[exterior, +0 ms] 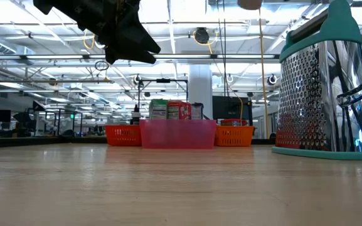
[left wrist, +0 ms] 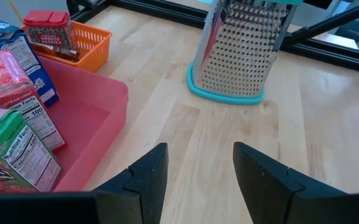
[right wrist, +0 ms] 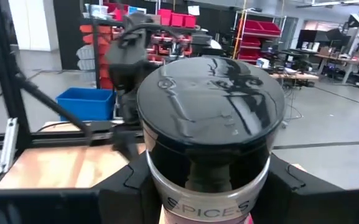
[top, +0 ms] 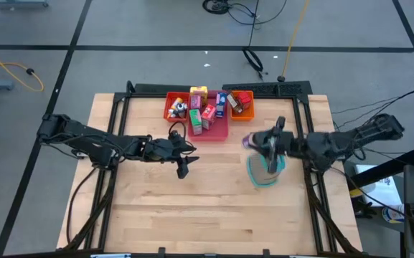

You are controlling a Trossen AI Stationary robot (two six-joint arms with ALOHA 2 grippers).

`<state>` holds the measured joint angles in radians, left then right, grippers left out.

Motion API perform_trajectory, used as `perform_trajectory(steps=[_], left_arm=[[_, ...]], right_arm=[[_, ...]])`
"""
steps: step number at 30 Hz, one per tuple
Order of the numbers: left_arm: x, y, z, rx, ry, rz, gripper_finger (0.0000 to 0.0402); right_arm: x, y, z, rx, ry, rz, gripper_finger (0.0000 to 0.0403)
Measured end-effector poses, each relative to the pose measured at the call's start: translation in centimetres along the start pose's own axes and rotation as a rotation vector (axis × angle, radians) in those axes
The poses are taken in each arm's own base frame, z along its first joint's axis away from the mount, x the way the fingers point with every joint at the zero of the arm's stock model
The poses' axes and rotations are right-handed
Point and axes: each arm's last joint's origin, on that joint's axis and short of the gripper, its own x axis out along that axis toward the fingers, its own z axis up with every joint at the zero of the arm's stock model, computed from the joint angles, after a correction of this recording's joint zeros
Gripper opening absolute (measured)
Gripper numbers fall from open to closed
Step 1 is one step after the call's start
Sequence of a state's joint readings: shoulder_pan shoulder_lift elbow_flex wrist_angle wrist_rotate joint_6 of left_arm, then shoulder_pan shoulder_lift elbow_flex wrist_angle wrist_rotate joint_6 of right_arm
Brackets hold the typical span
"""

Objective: Pick & Place Kitchen Items
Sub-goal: Put the violet seasoning bottle into the orange bin

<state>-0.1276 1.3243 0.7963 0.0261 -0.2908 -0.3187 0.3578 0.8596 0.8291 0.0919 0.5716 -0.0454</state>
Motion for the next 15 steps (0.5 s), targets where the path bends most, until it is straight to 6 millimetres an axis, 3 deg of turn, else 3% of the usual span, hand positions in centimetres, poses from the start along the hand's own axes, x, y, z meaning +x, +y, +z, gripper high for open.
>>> perform_trajectory(steps=[15], left_arm=[[0.0, 0.0, 0.0, 0.002, -0.004, 0.010, 0.0184]], right_arm=[[3.4, -9.5, -1.2, 0.044, 0.058, -0.130, 0.0163]])
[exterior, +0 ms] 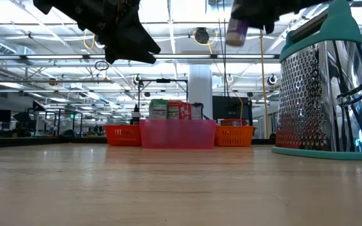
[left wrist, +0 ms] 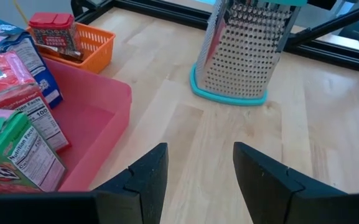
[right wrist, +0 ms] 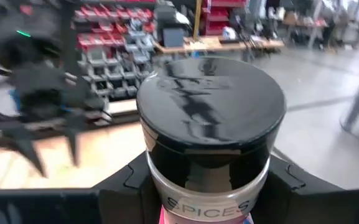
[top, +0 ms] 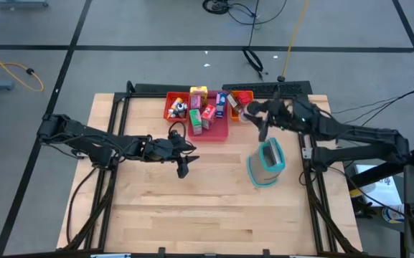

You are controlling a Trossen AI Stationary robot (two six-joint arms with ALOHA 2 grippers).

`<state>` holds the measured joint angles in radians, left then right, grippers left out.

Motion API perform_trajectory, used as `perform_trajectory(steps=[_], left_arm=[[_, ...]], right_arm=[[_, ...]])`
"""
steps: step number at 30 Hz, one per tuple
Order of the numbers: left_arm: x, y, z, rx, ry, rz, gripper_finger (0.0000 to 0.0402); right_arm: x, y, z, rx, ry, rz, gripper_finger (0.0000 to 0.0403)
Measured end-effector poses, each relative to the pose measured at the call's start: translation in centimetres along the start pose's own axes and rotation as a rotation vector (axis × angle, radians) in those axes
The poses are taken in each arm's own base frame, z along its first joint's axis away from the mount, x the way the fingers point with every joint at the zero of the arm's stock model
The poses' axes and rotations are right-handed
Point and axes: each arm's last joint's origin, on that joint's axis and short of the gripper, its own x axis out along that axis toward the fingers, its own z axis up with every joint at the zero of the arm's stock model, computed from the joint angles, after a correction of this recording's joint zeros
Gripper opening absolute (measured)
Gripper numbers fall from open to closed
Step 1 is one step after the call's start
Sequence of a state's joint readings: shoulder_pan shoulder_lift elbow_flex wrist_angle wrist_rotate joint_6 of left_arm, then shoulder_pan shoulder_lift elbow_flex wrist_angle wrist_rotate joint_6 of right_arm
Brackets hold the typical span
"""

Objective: Pick & Place Kitchen Items
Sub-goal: Put the violet seasoning bottle into the orange bin

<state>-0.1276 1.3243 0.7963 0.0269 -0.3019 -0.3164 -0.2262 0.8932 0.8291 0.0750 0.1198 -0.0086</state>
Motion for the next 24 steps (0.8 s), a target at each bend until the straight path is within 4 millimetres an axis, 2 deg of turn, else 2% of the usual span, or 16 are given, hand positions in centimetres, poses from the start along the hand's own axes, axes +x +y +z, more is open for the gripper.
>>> perform_trajectory(steps=[12, 20, 24], left_arm=[[0.0, 0.1, 0.0, 0.000, -0.007, 0.022, 0.0184], [0.0, 0.1, 0.0, -0.001, -0.007, 0.022, 0.0184], [0.0, 0.1, 0.0, -0.001, -0.007, 0.022, 0.0184]], right_arm=[[4.1, -6.1, -3.9, 0.067, 0.208, -0.138, 0.0163], [5.7, -9.4, -5.9, 0.113, 0.253, -0.160, 0.0163], [6.0, -10.5, -7.7, 0.128, 0.273, -0.199, 0.0163]])
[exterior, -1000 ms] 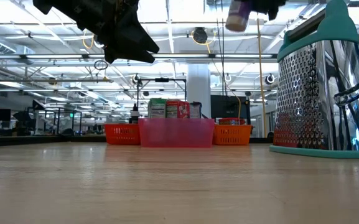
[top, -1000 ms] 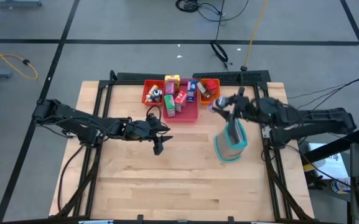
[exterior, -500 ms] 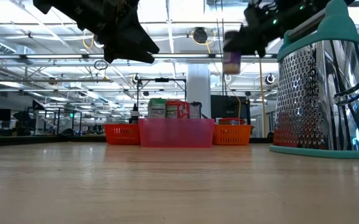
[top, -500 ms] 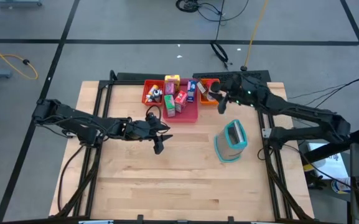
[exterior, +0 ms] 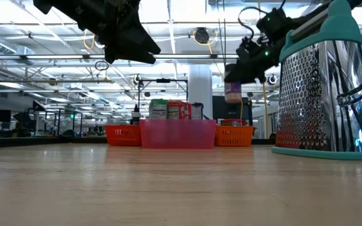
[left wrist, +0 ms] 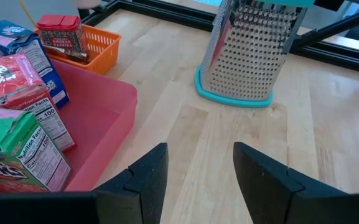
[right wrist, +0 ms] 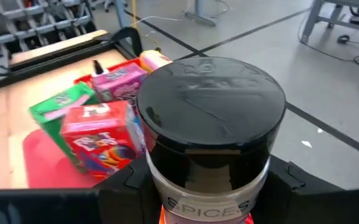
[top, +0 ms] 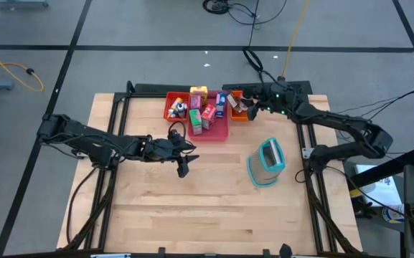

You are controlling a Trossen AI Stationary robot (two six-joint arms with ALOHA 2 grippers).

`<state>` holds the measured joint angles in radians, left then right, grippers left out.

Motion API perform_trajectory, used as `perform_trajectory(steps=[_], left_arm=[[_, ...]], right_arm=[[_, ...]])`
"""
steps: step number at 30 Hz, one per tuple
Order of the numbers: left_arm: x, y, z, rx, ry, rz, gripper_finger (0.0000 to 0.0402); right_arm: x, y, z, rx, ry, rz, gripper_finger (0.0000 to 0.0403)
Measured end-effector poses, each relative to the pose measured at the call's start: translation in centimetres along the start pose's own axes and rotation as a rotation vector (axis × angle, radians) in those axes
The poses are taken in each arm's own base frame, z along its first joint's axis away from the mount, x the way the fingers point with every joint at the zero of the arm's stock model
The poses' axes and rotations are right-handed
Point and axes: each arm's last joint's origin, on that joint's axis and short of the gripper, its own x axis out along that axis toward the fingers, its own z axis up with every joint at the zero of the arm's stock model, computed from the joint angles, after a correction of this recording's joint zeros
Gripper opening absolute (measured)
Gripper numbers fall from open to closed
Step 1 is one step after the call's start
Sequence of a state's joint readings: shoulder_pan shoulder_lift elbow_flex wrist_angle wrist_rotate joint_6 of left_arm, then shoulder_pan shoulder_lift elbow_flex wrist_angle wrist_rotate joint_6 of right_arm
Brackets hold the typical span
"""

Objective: Pick & Place Kitchen Items
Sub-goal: Put the violet seasoning bottle into the orange bin

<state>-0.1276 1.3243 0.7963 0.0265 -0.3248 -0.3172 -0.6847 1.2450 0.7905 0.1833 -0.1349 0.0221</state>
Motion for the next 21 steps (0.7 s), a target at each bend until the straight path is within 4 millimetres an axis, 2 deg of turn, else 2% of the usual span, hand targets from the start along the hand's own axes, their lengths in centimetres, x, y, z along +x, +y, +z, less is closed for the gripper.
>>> perform_trajectory(steps=[10, 21], left_arm=[[0.0, 0.0, 0.0, 0.000, 0.000, 0.000, 0.0184], [0.0, 0.0, 0.0, -0.001, 0.000, 0.000, 0.0184]], right_arm=[[0.7, -1.8, -3.7, 0.073, -0.060, -0.028, 0.0163], [0.2, -2.0, -6.7, 0.104, -0.106, -0.037, 0.0163]])
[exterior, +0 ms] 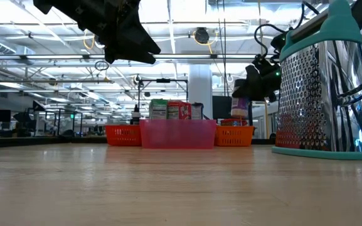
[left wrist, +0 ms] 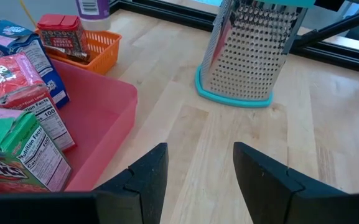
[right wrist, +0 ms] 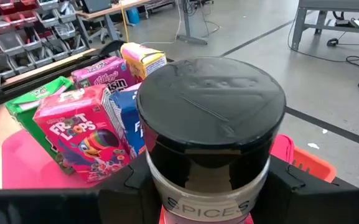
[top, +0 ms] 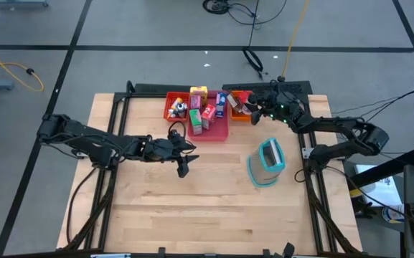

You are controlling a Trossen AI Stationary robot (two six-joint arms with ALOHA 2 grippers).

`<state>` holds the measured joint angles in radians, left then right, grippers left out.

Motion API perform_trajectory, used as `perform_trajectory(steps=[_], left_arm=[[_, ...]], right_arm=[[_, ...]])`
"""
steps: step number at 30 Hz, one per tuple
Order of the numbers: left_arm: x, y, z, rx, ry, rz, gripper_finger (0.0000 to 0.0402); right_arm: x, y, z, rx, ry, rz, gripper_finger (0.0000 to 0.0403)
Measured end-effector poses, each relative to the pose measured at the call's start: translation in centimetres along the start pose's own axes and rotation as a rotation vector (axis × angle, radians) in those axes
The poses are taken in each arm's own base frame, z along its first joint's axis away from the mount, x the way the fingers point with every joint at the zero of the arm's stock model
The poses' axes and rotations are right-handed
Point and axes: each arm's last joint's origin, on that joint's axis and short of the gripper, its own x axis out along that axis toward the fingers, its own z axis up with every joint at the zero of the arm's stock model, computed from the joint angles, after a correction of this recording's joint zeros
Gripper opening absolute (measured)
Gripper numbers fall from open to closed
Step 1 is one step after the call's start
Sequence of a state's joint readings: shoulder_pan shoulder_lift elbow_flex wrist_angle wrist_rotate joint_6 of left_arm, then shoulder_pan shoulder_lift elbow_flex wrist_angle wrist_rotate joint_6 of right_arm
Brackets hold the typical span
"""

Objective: Pick & Place Kitchen Items
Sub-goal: Put the violet seasoning bottle into the orange bin

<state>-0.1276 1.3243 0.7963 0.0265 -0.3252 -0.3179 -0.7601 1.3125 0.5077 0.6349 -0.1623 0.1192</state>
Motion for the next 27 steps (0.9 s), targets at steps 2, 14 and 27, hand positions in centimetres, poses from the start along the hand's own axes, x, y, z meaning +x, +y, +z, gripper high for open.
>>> perform_trajectory(steps=[2, 14, 27], left_arm=[[0.0, 0.0, 0.0, 0.000, 0.000, 0.000, 0.0184], [0.0, 0.0, 0.0, 0.000, 0.000, 0.000, 0.0184], [0.0, 0.0, 0.0, 0.000, 0.000, 0.000, 0.0184]], right_arm=[[-0.1, 0.0, -0.3, 0.000, -0.004, 0.001, 0.0163], [1.0, -0.4, -1.6, 0.000, 0.001, -0.003, 0.0163], [2.2, -0.9, -3.2, 0.000, 0.034, -0.014, 0.0171]])
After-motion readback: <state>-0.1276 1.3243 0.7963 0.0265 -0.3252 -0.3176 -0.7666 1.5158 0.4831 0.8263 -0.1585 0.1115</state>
